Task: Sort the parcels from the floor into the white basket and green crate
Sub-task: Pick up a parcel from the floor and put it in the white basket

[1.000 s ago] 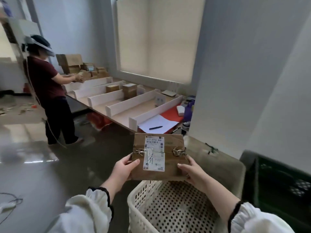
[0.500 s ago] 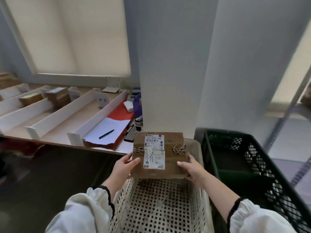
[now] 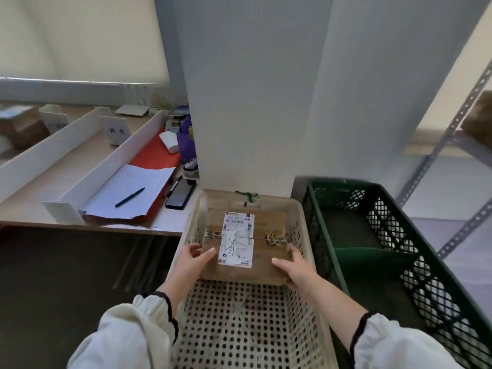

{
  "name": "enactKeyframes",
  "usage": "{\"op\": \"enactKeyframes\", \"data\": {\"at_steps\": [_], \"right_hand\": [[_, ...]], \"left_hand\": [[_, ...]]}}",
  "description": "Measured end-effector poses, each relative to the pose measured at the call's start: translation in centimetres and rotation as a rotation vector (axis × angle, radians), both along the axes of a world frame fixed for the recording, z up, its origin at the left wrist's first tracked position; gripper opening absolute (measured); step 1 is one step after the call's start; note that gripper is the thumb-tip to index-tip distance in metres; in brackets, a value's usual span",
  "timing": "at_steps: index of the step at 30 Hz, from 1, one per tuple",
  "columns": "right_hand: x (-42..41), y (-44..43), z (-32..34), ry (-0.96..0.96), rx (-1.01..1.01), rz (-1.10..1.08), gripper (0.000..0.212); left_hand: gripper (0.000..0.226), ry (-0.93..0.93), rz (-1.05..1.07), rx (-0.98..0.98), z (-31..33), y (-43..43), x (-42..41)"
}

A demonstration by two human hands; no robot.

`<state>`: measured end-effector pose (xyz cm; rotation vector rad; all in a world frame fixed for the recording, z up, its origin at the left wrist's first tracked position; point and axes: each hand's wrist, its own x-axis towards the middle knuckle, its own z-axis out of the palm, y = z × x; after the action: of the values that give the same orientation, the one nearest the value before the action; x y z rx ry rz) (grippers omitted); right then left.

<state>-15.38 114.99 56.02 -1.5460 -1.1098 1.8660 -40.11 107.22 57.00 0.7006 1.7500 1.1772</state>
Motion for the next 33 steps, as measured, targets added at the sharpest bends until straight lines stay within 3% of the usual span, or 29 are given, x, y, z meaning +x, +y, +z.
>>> {"op": "enactKeyframes", "data": {"at_steps": [7, 15, 22, 26, 33], "right_hand": [[-2.0, 5.4, -3.8, -0.038, -0.051, 0.063, 0.07], [-4.4, 10.6, -11.8, -0.062, -0.168, 0.071, 0.068], [-7.2, 15.4, -20.8, -0.102, -0.251, 0.01, 0.07], [-9.2, 17.5, -26.1, -0.11, -0.269, -0.017, 0.061], [-12.2, 18.5, -29.8, -0.154, -0.334, -0.008, 0.052]], "left_hand": [[0.035, 0.029, 0.016, -0.054, -4.4, 4.0, -1.3], [0.042, -0.006, 0.062, -0.139, -11.6, 8.7, -2.8], [0.047, -0.185, 0.125, -0.153, -19.9, 13.1, -3.5], [0.066, -0.321, 0.164, -0.185, -25.3, 14.7, -4.1], [0.074, -0.426, 0.42, -0.253, -29.2, 15.7, -4.7]]}}
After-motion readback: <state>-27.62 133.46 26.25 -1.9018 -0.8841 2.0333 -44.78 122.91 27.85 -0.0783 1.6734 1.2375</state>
